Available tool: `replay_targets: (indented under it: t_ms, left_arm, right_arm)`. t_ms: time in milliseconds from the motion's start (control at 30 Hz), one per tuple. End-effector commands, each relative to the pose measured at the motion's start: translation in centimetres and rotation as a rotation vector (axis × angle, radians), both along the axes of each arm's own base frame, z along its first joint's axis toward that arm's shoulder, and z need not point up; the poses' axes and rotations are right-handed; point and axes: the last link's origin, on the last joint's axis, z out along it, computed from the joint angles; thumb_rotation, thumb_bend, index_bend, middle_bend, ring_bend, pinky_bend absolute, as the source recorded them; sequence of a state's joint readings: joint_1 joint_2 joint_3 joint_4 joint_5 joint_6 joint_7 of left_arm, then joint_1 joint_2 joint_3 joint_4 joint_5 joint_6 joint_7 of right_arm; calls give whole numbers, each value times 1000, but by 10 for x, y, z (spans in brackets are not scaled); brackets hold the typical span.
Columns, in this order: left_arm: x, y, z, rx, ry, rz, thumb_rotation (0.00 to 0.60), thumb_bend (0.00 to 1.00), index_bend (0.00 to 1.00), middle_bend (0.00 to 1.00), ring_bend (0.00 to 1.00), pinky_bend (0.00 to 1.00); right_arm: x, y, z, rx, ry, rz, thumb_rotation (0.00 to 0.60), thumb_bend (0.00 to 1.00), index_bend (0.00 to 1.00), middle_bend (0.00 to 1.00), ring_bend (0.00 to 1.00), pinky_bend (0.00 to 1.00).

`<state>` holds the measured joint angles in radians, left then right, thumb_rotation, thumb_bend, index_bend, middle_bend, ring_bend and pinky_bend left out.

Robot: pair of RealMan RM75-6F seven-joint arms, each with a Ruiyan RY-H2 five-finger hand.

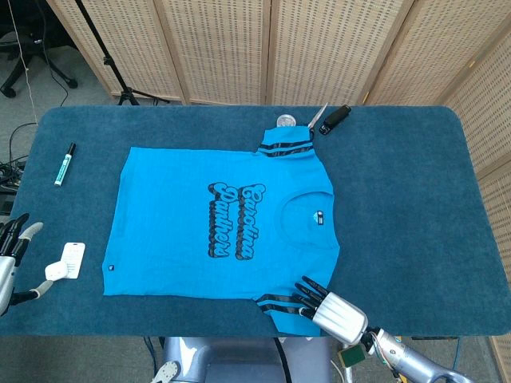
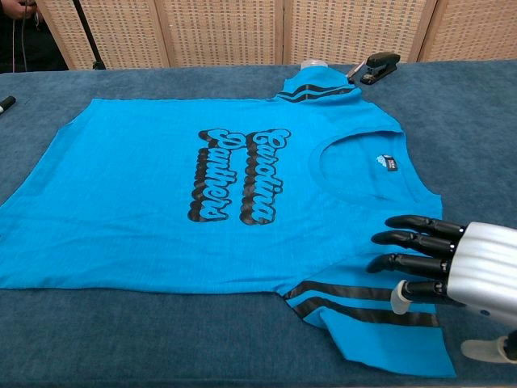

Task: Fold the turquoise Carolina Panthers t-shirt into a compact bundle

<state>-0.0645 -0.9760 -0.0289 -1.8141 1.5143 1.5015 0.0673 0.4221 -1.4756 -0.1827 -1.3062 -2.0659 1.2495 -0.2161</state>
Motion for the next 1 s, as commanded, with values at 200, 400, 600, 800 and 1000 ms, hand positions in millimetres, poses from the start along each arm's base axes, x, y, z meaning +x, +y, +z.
replay_targets:
  t_ms: [200,400,600,800,1000]
  left_arm:
    - [-1,1,1,1,-2,3,600,0,0,0,0,0]
    - [-1,1,1,-1,-2,5,600,0,0,0,0,0]
    - [-1,1,1,0,-2,7,600,0,0,0,0,0]
    - [-2,1,1,-2,-2,10,600,0,0,0,0,0]
    - [-2,2,1,-2,-4,12,600,0,0,0,0,0]
  right_arm:
    - [9,-6,-7,-11,10,19,600,0,367,181,0,0]
    - [13,-11,-11,-14,13,6,600,0,367,181,0,0]
    - [17,-14,-17,-10,4,-4,600,0,367,181,0,0]
    - [21,-17,-20,-14,-15,-7,600,3,379,185,0,0]
    - [23,-21,-19,-22,-39,-13,600,118,379,191,0,0]
